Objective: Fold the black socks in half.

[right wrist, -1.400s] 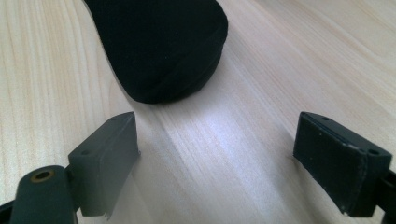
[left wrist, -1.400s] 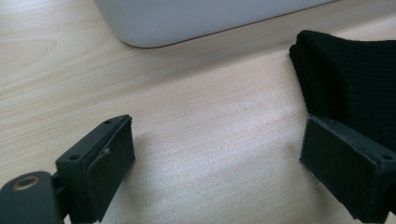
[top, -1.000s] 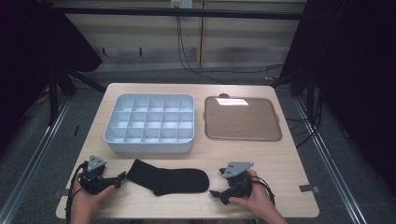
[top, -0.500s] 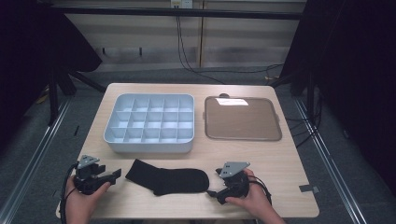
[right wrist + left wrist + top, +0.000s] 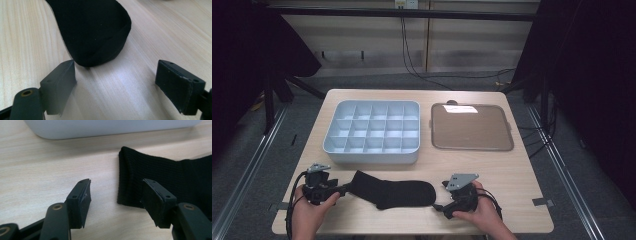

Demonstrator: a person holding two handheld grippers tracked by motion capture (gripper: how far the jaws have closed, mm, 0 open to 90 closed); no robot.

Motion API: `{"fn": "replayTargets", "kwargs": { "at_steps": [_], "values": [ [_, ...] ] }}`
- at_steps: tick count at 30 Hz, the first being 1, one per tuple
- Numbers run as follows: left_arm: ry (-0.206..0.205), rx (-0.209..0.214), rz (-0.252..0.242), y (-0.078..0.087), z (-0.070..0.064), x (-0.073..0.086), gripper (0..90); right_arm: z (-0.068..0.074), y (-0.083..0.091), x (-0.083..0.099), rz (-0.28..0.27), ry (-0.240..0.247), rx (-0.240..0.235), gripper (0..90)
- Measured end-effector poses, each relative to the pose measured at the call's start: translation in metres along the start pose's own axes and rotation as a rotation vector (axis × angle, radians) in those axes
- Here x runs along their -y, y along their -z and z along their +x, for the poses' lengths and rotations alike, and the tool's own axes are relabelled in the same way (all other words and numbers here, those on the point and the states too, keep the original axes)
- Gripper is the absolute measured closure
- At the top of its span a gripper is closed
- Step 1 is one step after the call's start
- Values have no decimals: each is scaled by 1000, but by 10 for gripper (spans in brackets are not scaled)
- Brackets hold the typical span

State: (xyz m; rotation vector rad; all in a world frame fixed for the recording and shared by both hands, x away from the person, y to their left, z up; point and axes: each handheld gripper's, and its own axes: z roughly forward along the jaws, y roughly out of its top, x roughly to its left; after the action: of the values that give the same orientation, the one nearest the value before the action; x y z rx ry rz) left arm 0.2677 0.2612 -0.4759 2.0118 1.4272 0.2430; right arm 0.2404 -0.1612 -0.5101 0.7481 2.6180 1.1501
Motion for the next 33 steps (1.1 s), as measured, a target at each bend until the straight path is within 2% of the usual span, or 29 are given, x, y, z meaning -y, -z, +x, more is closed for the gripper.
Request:
{"fn": "replayTargets", "kwargs": {
  "at_steps": [5,7,9,16,19,24,28,29,33],
  "values": [
    [-23,-5,8,-7,-2,-1,429,2,-1,-1,-6,-2,-8,195],
    [-17,-9,12,-8,-2,-1,445,2,-1,-1,-9,-1,-6,199],
    [-23,-9,39,-10,-2,-3,460,2,-1,-1,-10,-1,-4,200],
    [-29,-13,75,-11,-7,-9,516,2,-1,-1,-10,1,-3,201],
    [-32,-21,116,-15,-11,-9,536,2,-1,-1,-9,-1,-4,201],
    [-38,-36,149,-15,-13,-12,592,3,-1,-1,-9,-2,-2,216],
    [-23,-20,166,-16,-15,-13,706,4,0,-1,-19,-2,-10,285],
    [-14,-6,177,-16,-14,-14,722,4,0,-1,-20,0,-10,301],
    [1,9,169,-16,-12,-14,770,4,0,-2,-24,11,-16,357]
  ]
}}
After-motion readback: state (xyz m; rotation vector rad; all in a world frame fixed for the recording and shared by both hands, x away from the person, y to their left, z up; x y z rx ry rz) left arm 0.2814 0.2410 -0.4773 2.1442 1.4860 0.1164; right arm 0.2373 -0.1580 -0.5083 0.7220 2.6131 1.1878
